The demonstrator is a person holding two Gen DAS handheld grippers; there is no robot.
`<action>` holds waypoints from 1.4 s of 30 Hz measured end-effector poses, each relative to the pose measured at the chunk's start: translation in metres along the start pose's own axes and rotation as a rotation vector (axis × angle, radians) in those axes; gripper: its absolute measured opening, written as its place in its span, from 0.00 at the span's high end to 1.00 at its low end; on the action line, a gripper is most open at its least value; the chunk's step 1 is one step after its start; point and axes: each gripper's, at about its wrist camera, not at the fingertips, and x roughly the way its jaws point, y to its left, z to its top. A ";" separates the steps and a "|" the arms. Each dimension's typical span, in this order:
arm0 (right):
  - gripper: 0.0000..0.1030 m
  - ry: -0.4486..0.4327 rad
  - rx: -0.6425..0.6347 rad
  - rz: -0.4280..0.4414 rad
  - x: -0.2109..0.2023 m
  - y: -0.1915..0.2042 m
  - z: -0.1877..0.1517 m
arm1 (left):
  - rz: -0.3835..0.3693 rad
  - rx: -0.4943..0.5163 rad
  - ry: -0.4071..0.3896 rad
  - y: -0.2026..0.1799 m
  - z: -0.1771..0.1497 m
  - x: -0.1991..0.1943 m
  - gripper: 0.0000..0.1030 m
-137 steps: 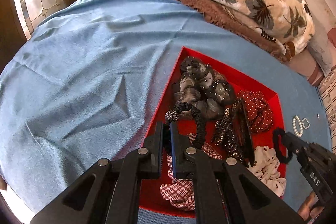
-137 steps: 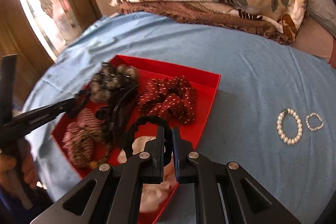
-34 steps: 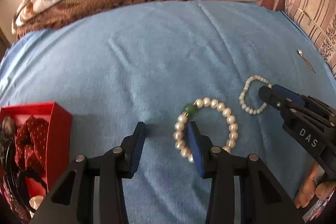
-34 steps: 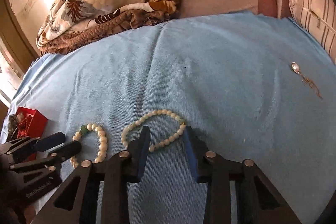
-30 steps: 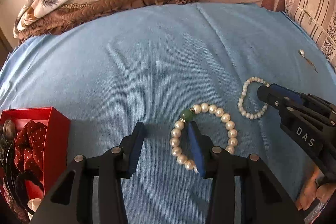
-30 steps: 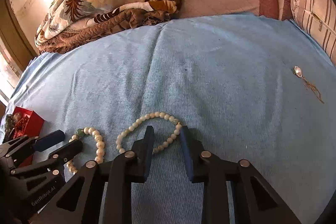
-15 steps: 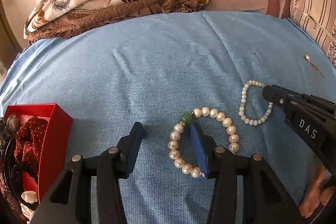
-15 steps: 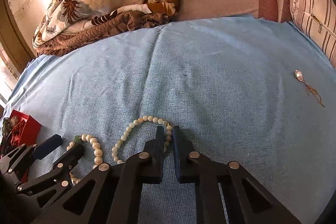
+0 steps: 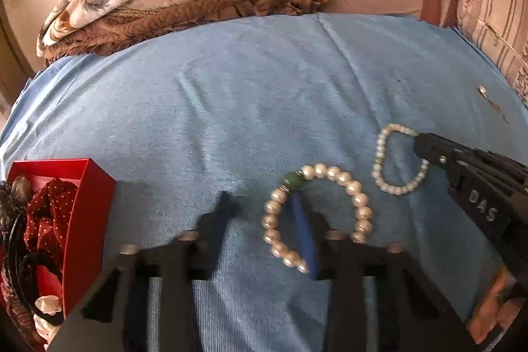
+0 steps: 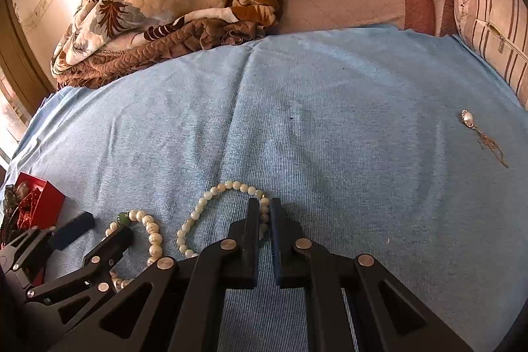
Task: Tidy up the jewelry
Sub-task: 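Grasp the green-bead pearl bracelet with the left tool while the right tool grasps the small pearl bracelet, then lift both pearl bracelets and carry them over the red tray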
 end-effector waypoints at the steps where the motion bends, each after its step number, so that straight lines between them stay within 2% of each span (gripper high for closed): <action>1: 0.93 -0.002 -0.001 0.000 -0.001 0.001 0.000 | -0.003 0.015 0.008 -0.003 0.000 -0.002 0.91; 6: 0.93 -0.018 -0.006 0.005 -0.010 0.006 -0.002 | -0.035 0.017 0.019 -0.005 -0.008 -0.013 0.91; 12: 0.93 -0.044 -0.006 0.013 -0.025 0.011 -0.003 | -0.057 0.003 -0.008 0.005 -0.013 -0.040 0.91; 24: 0.93 -0.084 0.050 0.036 -0.057 0.014 -0.013 | -0.032 0.026 -0.071 0.014 -0.032 -0.085 0.91; 42: 0.93 -0.105 0.060 0.087 -0.101 0.051 -0.065 | -0.023 0.000 -0.134 0.044 -0.057 -0.146 0.91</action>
